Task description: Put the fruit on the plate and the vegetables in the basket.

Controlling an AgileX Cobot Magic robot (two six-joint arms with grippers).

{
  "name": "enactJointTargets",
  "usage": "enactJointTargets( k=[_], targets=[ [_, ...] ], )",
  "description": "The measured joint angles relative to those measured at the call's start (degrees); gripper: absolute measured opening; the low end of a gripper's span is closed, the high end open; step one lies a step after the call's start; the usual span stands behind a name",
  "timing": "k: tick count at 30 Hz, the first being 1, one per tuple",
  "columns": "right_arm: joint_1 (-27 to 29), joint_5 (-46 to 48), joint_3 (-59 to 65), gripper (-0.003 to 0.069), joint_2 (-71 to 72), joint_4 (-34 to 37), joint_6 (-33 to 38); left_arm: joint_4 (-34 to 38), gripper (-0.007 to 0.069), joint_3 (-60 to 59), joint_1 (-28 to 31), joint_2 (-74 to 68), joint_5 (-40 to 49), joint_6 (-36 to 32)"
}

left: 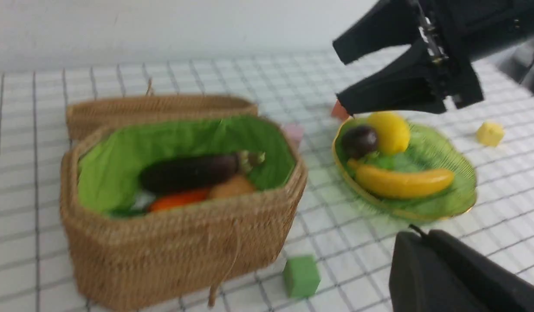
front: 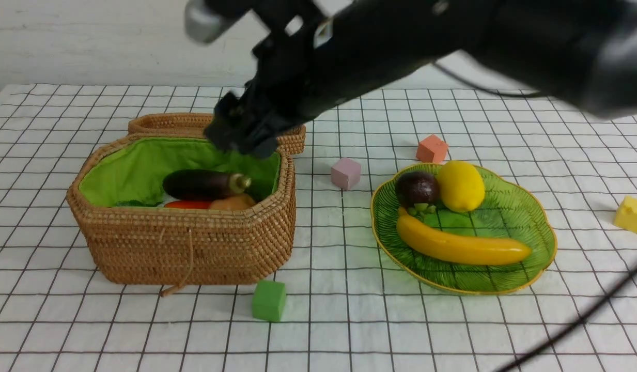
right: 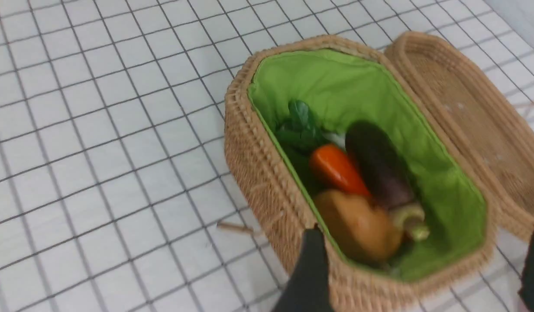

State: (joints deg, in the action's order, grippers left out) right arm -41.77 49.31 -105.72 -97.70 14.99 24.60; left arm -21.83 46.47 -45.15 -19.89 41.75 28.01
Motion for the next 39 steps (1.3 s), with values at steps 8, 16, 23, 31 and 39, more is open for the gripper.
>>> enactJointTargets(
  k=[8, 16, 23, 31, 39],
  targets=[
    [0.0, 22.1, 2.9, 0.0099, 17.5, -17.1, -22.0, 5.0, 0.0000, -15.7, 0.0, 15.3, -17.0, -0.5],
    [0.0, 23.1, 27.6, 0.0000, 39.1, -18.1, -36.9, 5.3, 0.0004, -32.4, 0.0, 17.8, -35.6, 1.8],
    [0.0, 23.1, 47.7, 0.0010, 54.8, -18.2, -43.5, 5.2, 0.0008, -39.6, 0.0, 17.8, -36.1, 1.9],
    [0.0, 23.1, 55.7, 0.0015, 65.1, -18.2, -43.9, 5.2, 0.0011, -44.0, 0.0, 17.8, -29.9, 1.9],
    [4.0, 23.2, 57.2, 0.0019, 71.0, -18.6, -44.2, 5.2, 0.0017, -45.4, 0.0, 17.8, -21.7, 1.9]
  ],
)
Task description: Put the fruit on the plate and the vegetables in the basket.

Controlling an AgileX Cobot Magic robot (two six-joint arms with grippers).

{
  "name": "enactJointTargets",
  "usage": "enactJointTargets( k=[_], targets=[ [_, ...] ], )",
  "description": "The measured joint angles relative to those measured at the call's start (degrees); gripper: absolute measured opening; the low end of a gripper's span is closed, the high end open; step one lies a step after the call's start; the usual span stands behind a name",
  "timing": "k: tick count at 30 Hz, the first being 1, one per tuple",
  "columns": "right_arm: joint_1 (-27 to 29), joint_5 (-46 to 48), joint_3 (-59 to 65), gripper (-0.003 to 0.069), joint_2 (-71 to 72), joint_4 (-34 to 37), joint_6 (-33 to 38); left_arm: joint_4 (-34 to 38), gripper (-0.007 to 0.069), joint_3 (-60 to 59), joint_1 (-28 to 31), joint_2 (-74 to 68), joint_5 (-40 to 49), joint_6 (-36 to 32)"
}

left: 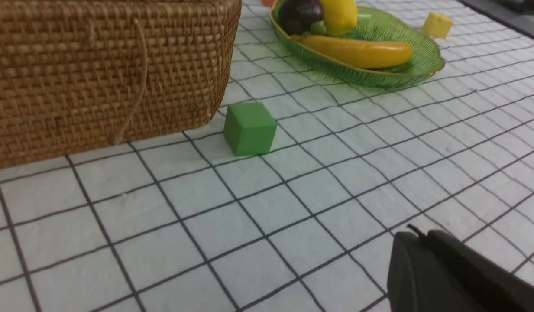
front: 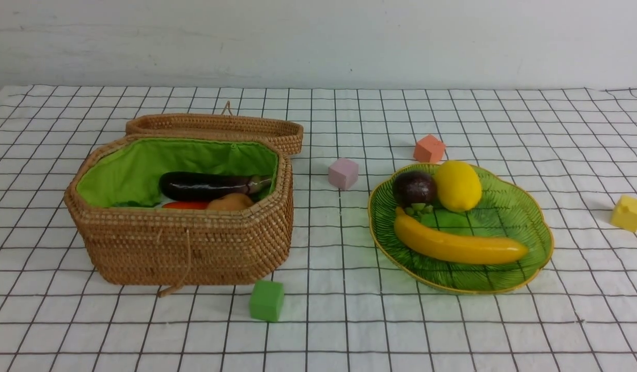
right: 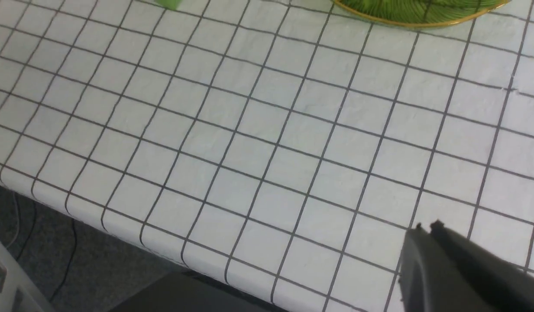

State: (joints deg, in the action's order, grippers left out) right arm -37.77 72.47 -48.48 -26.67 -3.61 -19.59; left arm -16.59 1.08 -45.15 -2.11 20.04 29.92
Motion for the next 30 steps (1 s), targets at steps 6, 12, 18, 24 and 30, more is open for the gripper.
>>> enactJointTargets(
  k=[6, 12, 18, 24, 30],
  targets=[
    [21.1, -15.7, 10.1, -0.0008, 4.7, 1.0, 8.2, 0.1, 0.0022, 0.0, 0.0, 0.0, 3.7, 0.0],
    [32.6, -42.6, 32.6, -0.0008, 15.9, 7.5, 21.3, 0.1, 0.0026, 0.0, 0.0, 0.0, 4.0, 0.0],
    [35.1, -49.1, 49.0, -0.0008, 27.1, 9.2, 20.7, 0.1, 0.0028, 0.0, 0.0, 0.0, 3.9, 0.0],
    [35.1, -50.1, 49.2, -0.0008, 27.2, 9.6, 20.7, 0.0, 0.0033, 0.0, 0.0, -0.1, 4.2, 0.0],
    [35.1, -50.2, 49.2, -0.0006, 27.2, 9.6, 20.7, 0.0, 0.0040, 0.0, 0.0, -0.1, 4.2, 0.0]
  ],
)
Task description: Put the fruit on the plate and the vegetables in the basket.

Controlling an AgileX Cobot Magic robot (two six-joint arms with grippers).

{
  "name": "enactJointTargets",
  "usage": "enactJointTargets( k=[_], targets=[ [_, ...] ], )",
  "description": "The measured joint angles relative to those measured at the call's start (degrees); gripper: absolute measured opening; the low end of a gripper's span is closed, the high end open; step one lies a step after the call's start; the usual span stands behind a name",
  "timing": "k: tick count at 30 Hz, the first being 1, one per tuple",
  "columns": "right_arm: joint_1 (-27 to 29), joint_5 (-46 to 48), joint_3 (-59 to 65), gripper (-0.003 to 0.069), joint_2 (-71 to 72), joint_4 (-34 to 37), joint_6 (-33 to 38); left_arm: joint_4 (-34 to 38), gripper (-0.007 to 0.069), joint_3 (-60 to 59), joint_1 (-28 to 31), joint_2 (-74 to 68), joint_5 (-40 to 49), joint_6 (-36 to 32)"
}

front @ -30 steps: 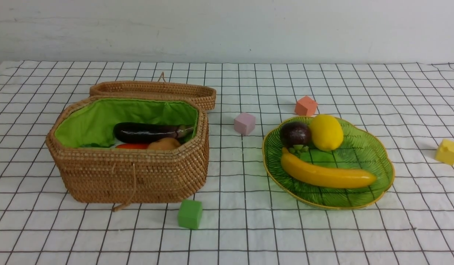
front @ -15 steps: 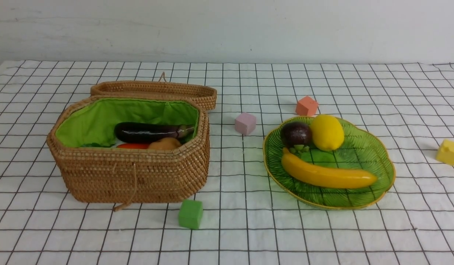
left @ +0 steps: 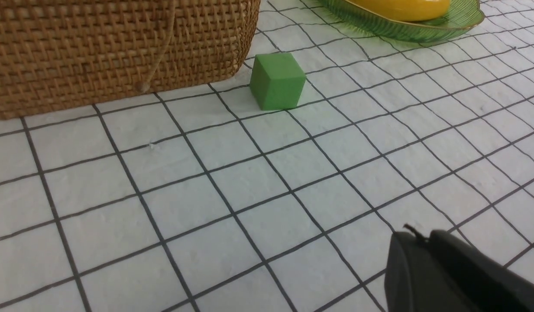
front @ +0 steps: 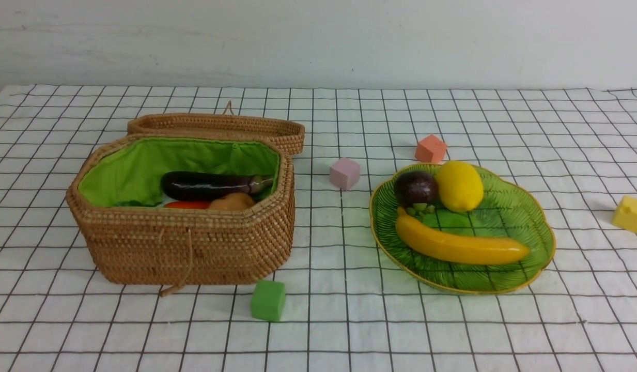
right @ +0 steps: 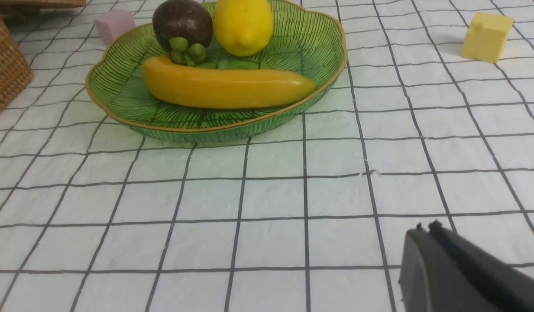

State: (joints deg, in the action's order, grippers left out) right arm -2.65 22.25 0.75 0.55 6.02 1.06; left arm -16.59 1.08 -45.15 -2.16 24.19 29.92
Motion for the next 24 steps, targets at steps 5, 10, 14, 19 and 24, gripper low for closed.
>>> enactJointTargets(
  k=[5, 10, 14, 19, 24],
  targets=[
    [0.0, -0.1, 0.0, -0.0004, 0.0, 0.0, 0.0, 0.0, 0.0039, 0.0, 0.0, 0.0, 0.0, 0.0],
    [0.0, -0.1, 0.0, -0.0001, 0.0, 0.0, 0.0, 0.0, 0.0039, 0.0, 0.0, 0.0, 0.0, 0.0],
    [0.0, -0.1, 0.0, 0.0002, 0.0, 0.2, 0.0, 0.0, 0.0039, 0.0, 0.0, 0.0, 0.0, 0.0],
    [0.0, -0.1, 0.0, 0.0003, 0.0, 0.2, 0.0, -2.8, 0.0039, 0.0, 0.5, 0.0, -1.5, 0.0],
    [0.0, -0.1, 0.0, 0.0009, 0.0, 0.2, 0.0, 1.4, 0.0007, -0.5, 13.1, 0.9, -9.1, -0.7]
  ],
)
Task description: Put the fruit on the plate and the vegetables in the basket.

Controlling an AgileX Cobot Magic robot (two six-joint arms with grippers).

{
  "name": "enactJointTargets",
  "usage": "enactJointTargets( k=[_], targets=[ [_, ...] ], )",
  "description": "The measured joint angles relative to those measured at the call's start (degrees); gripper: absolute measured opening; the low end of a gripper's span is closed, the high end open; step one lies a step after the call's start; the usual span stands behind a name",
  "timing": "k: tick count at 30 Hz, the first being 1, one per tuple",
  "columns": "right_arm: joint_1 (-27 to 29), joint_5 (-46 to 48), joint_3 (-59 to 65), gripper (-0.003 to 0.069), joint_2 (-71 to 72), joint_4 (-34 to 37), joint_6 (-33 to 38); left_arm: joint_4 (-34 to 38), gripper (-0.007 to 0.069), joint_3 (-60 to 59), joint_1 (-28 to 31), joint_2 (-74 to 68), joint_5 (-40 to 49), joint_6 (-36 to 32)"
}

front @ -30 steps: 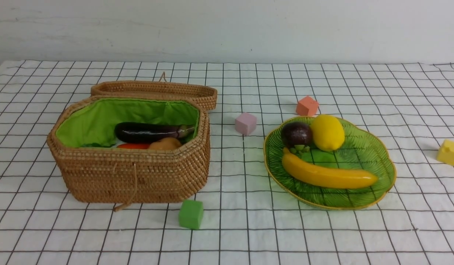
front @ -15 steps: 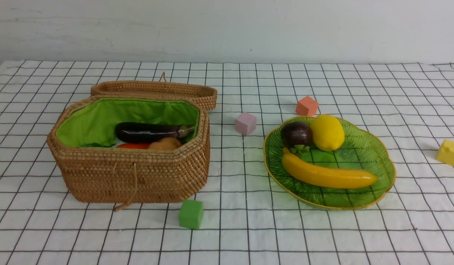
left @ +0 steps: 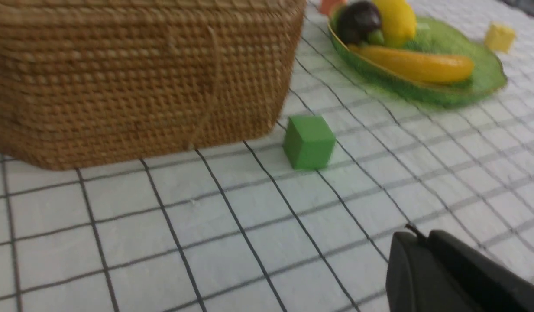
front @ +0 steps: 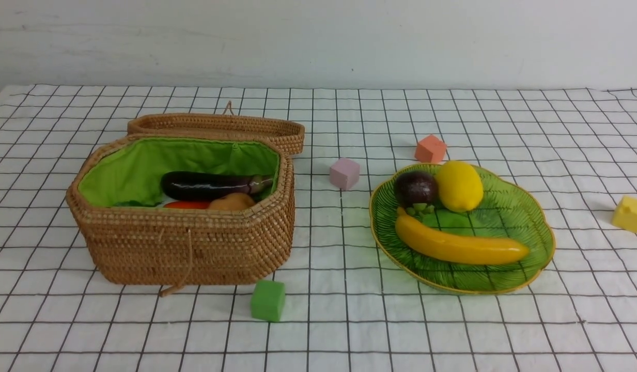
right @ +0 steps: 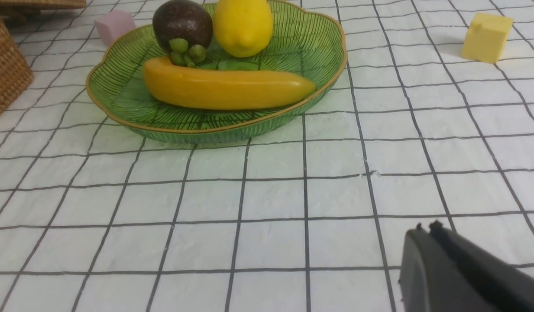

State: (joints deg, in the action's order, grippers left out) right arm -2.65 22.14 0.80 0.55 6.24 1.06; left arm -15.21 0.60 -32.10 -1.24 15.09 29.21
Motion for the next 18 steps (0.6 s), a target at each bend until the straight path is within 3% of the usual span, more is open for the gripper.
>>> enactJointTargets(
  k=[1, 4, 8, 12, 18],
  targets=[
    [0.0, 0.0, 0.0, 0.0009, 0.0, 0.0, 0.0, 0.8, 0.0007, -0.2, 0.7, 0.2, -0.8, -0.2],
    [0.0, 0.0, 0.0, 0.0013, 0.0, 0.0, 0.0, 10.2, -0.0013, -1.8, 12.4, 1.7, -4.3, -6.8],
    [0.0, 0.0, 0.0, 0.0015, 0.0, 0.0, 0.0, 18.9, -0.0013, -2.1, 19.1, 1.8, 3.9, -15.5],
    [0.0, 0.0, 0.0, 0.0018, 0.0, 0.0, 0.0, 23.1, -0.0013, -2.4, 20.8, 1.8, 6.7, -18.4],
    [0.0, 0.0, 0.0, 0.0024, 0.0, 0.0, 0.0, 22.6, -0.0013, -2.4, 20.8, 1.8, 6.7, -17.2]
  ],
)
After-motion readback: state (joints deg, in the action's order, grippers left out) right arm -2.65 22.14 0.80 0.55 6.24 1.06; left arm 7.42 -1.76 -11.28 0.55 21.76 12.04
